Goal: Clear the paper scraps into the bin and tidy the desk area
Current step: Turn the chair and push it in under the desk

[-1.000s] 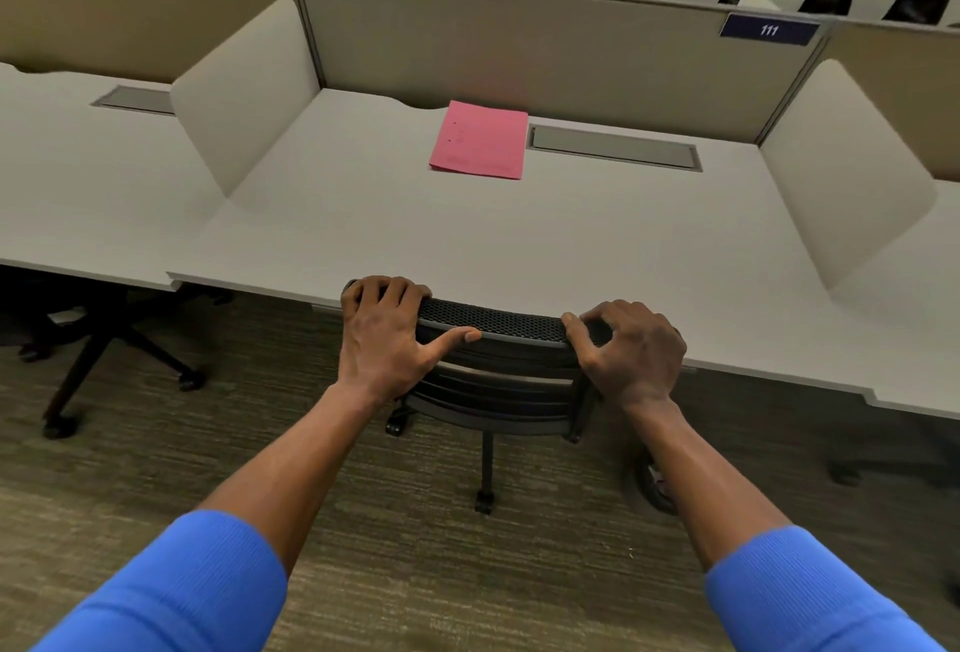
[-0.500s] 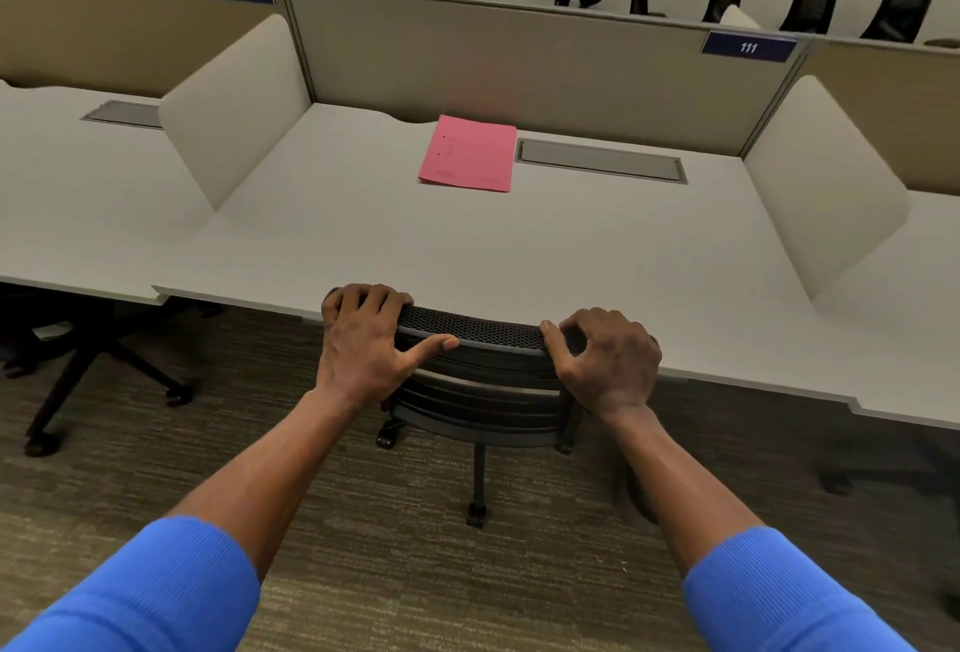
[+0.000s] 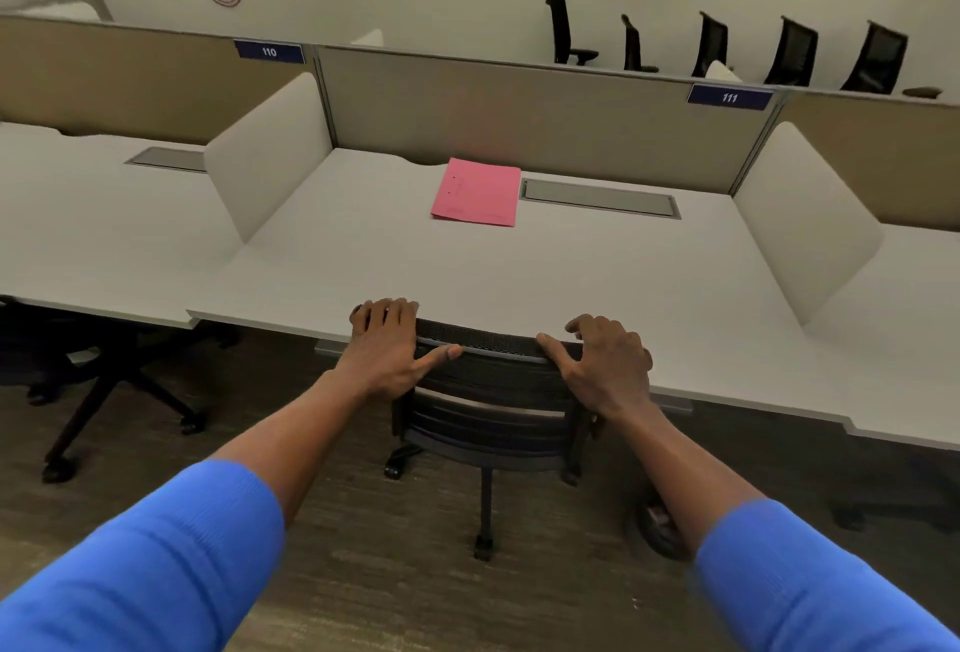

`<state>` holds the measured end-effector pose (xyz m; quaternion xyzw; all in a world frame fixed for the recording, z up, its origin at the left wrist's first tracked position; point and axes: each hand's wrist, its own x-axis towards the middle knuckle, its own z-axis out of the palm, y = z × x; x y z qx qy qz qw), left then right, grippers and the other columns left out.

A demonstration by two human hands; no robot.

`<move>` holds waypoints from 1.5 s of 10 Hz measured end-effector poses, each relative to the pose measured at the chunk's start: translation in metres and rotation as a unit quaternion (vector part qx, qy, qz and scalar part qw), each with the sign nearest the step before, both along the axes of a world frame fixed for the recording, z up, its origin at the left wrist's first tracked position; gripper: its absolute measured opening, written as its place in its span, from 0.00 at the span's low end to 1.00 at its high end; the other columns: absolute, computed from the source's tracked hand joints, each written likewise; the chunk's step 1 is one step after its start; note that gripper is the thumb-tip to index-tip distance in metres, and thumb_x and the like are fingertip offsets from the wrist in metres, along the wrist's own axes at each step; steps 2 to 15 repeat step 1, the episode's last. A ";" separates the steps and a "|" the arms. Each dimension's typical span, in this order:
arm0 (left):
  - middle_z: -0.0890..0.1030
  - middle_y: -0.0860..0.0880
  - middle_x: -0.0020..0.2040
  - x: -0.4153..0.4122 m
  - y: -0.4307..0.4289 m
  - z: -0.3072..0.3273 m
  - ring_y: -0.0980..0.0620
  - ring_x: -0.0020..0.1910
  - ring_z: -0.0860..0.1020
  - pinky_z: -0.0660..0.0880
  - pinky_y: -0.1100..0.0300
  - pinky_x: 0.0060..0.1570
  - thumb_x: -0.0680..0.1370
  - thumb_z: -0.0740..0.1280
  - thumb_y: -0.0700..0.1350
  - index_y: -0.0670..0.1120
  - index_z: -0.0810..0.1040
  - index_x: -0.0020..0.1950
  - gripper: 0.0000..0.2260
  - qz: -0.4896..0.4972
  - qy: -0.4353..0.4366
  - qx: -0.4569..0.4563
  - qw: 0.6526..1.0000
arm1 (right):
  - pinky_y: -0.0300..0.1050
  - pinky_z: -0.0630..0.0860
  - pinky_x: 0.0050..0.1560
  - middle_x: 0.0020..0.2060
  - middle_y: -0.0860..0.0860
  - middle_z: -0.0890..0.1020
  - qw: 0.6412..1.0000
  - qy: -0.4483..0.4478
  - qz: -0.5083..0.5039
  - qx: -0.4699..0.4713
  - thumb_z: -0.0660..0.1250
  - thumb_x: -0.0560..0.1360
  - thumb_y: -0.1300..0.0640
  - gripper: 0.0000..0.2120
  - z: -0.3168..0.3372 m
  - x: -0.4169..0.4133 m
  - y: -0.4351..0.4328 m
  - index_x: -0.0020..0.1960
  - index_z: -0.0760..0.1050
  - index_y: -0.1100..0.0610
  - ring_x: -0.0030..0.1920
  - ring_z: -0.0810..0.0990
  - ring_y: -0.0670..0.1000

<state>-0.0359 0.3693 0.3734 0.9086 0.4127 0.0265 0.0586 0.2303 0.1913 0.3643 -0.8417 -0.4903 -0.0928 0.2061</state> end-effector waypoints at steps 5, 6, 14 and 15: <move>0.57 0.41 0.85 -0.005 -0.008 0.010 0.40 0.86 0.51 0.45 0.37 0.85 0.70 0.41 0.85 0.45 0.56 0.83 0.56 0.001 0.008 -0.001 1.000 | 0.56 0.74 0.66 0.62 0.51 0.83 0.999 0.025 0.020 -0.006 0.53 0.75 0.22 0.38 0.011 -0.003 -0.007 0.66 0.76 0.50 0.63 0.80 0.55; 0.57 0.41 0.85 -0.005 -0.008 0.010 0.40 0.86 0.51 0.45 0.37 0.85 0.70 0.41 0.85 0.45 0.56 0.83 0.56 0.001 0.008 -0.001 1.000 | 0.56 0.74 0.66 0.62 0.51 0.83 0.999 0.025 0.020 -0.006 0.53 0.75 0.22 0.38 0.011 -0.003 -0.007 0.66 0.76 0.50 0.63 0.80 0.55; 0.57 0.41 0.85 -0.005 -0.008 0.010 0.40 0.86 0.51 0.45 0.37 0.85 0.70 0.41 0.85 0.45 0.56 0.83 0.56 0.001 0.008 -0.001 1.000 | 0.56 0.74 0.66 0.62 0.51 0.83 0.999 0.025 0.020 -0.006 0.53 0.75 0.22 0.38 0.011 -0.003 -0.007 0.66 0.76 0.50 0.63 0.80 0.55; 0.57 0.41 0.85 -0.005 -0.008 0.010 0.40 0.86 0.51 0.45 0.37 0.85 0.70 0.41 0.85 0.45 0.56 0.83 0.56 0.001 0.008 -0.001 1.000 | 0.56 0.74 0.66 0.62 0.51 0.83 0.999 0.025 0.020 -0.006 0.53 0.75 0.22 0.38 0.011 -0.003 -0.007 0.66 0.76 0.50 0.63 0.80 0.55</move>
